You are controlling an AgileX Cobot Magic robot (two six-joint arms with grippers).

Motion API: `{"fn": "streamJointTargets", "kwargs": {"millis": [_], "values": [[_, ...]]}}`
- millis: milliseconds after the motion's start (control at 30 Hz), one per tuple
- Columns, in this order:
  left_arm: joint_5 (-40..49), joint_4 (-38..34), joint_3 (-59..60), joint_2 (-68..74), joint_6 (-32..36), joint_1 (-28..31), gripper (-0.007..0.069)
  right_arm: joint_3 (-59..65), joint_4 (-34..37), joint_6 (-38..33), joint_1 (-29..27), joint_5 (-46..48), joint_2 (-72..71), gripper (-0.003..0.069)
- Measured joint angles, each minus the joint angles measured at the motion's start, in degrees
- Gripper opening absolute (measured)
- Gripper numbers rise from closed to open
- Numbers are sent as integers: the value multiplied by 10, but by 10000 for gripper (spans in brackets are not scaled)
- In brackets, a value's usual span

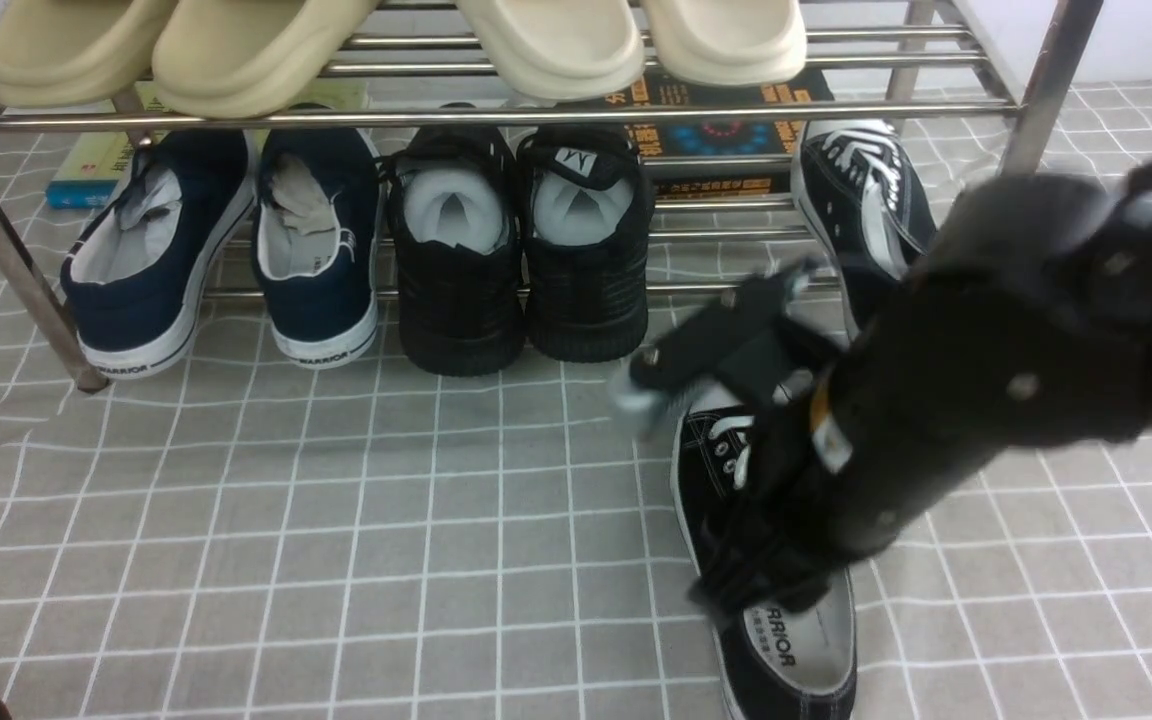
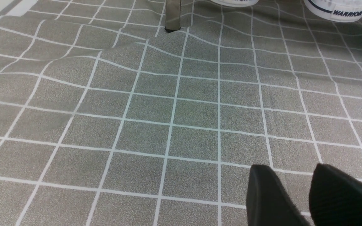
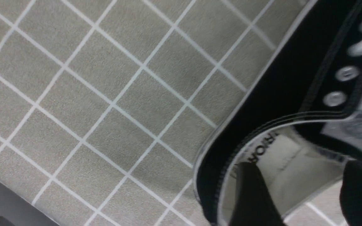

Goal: Take the shoes off the shelf with your hand from the grey coffee tablecloth.

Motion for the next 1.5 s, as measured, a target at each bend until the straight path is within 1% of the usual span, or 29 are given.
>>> {"fn": "streamJointTargets", "kwargs": {"millis": [33, 67, 100, 133, 167, 200, 233, 267, 300, 367, 467, 500, 533, 567, 600, 667, 733, 767, 800, 900, 967, 1033, 1167, 1200, 1233, 1267, 1300, 1400, 1500], "values": [[0, 0, 0, 0, 0, 0, 240, -3, -1, -1, -1, 4, -1, 374], [0, 0, 0, 0, 0, 0, 240, -28, -4, -16, -19, 33, -8, 310], [0, 0, 0, 0, 0, 0, 240, -31, -5, -16, -19, 37, -9, 299], [0, 0, 0, 0, 0, 0, 240, -44, -6, -29, -36, 57, -11, 216], [0, 0, 0, 0, 0, 0, 240, -54, -9, -44, -61, 68, -11, 90], [0, 0, 0, 0, 0, 0, 240, -56, -12, -51, -78, 64, -11, 35], [0, 0, 0, 0, 0, 0, 240, -57, -14, -56, -95, 54, -9, 2], [0, 0, 0, 0, 0, 0, 240, -57, -14, -57, -99, 51, -9, 2], [0, 0, 0, 0, 0, 0, 240, -58, -15, -59, -122, 23, -5, -10], [0, 0, 0, 0, 0, 0, 240, -59, -16, -59, -151, -25, 3, -3], [0, 0, 0, 0, 0, 0, 240, -64, -16, -59, -191, -78, 19, 48], [0, 0, 0, 0, 0, 0, 240, -65, -16, -59, -196, -84, 23, 62], [0, 0, 0, 0, 0, 0, 240, -67, -17, -59, -213, -111, 36, 132], [0, 0, 0, 0, 0, 0, 240, -67, -18, -60, -221, -121, 41, 167], [0, 0, 0, 0, 0, 0, 240, -67, -18, -61, -224, -126, 46, 185], [0, 0, 0, 0, 0, 0, 240, -68, -22, -63, -242, -159, 68, 298], [0, 0, 0, 0, 0, 0, 240, -68, -32, -65, -252, -185, 91, 365], [0, 0, 0, 0, 0, 0, 240, -68, -33, -65, -252, -188, 93, 370], [0, 0, 0, 0, 0, 0, 240, -68, -40, -65, -256, -205, 113, 403], [0, 0, 0, 0, 0, 0, 240, -68, -46, -65, -259, -230, 137, 416], [0, 0, 0, 0, 0, 0, 240, -68, -48, -65, -259, -242, 154, 393], [0, 0, 0, 0, 0, 0, 240, -68, -51, -65, -259, -244, 160, 351], [0, 0, 0, 0, 0, 0, 240, -68, -59, -67, -252, -211, 146, 111], [0, 0, 0, 0, 0, 0, 240, -68, -59, -68, -245, -185, 128, 36], [0, 0, 0, 0, 0, 0, 240, -68, -53, -70, -238, -158, 111, 13], [0, 0, 0, 0, 0, 0, 240, -68, -51, -71, -236, -151, 111, 13], [0, 0, 0, 0, 0, 0, 240, -67, -38, -74, -221, -100, 74, 4], [0, 0, 0, 0, 0, 0, 240, -67, -9, -74, -199, -26, 11, 4], [0, 0, 0, 0, 0, 0, 240, -50, 26, -71, -193, 33, -49, 4]]}}
